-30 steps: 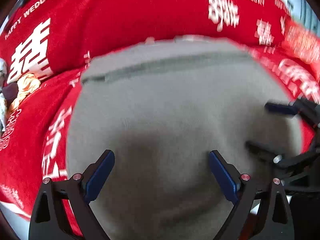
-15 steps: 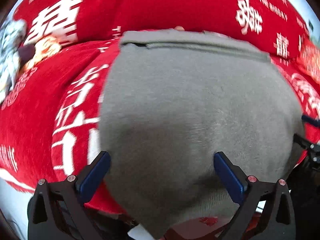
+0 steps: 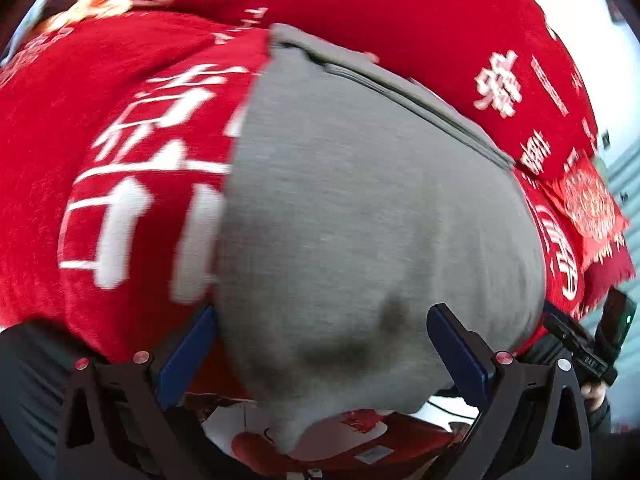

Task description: Fold small clothes

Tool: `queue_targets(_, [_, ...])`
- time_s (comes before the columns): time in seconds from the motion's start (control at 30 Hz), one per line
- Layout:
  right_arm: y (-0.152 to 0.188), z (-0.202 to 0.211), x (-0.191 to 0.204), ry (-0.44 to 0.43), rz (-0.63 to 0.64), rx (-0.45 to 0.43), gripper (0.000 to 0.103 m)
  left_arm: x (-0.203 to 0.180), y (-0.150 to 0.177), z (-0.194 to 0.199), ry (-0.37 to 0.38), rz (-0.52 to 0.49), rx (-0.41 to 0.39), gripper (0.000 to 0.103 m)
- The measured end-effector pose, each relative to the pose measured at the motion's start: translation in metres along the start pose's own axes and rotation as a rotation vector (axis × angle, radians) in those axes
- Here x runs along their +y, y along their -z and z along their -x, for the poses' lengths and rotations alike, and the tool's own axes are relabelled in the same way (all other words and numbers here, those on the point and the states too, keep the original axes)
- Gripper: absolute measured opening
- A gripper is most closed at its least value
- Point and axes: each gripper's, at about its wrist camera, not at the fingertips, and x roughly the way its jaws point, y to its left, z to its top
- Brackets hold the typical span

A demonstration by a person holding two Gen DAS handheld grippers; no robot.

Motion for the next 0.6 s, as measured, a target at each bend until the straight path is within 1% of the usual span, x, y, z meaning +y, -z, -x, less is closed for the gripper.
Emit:
queue_targets(0.03, [0.000,-0.002,0.003,-0.006,0.017,0.003,0.082,-0.009,0.001,-0.004,-0.038,-0.031,-0.003,0.103])
queue_targets(0.07, [0.000,-0.004,0.007,-0.006,0.033,0.004,0.082,-0.012,0.001,-0.007,-0.059,-0.036,-0.010,0.103])
queue_targets(0.1, [0.000,-0.005,0.011,-0.006,0.051,0.006,0.082,-0.013,0.001,-0.007,-0.061,-0.029,-0.020,0.103])
queue_targets(0.17, [0.001,-0.008,0.018,-0.001,0.076,0.006,0.082,-0.018,0.000,-0.007,-0.033,-0.020,-0.042,0.103])
queue_targets(0.23, [0.001,-0.008,0.018,0.002,0.075,0.008,0.081,-0.021,0.001,-0.006,-0.015,-0.039,-0.056,0.103])
queue_targets(0.27, [0.001,-0.007,0.017,0.000,0.069,0.009,0.080,-0.023,0.002,-0.006,-0.025,-0.052,-0.062,0.103])
queue_targets(0.37, [0.003,-0.007,0.015,0.010,0.059,0.017,0.070,-0.024,0.003,-0.006,-0.046,-0.060,-0.080,0.098])
queue_targets(0.4, [0.003,-0.008,0.016,0.026,0.057,0.018,0.061,-0.024,0.002,-0.006,-0.054,-0.058,-0.089,0.092])
queue_targets(0.43, [0.002,-0.009,0.016,0.048,0.048,0.012,0.052,-0.023,0.003,-0.005,-0.070,-0.057,-0.100,0.081])
queue_targets(0.47, [0.001,-0.010,0.017,0.068,0.038,0.006,0.049,-0.023,0.003,-0.003,-0.094,-0.057,-0.117,0.075])
queue_targets(0.5, [0.000,-0.011,0.018,0.088,0.035,0.000,0.044,-0.021,0.003,-0.003,-0.103,-0.054,-0.124,0.066])
queue_targets(0.53, [0.001,-0.011,0.022,0.108,0.047,-0.004,0.039,-0.019,0.003,-0.001,-0.111,-0.048,-0.131,0.058])
queue_targets(0.6, [0.002,-0.012,0.029,0.150,0.084,-0.006,0.039,-0.013,0.005,0.002,-0.099,-0.029,-0.137,0.057])
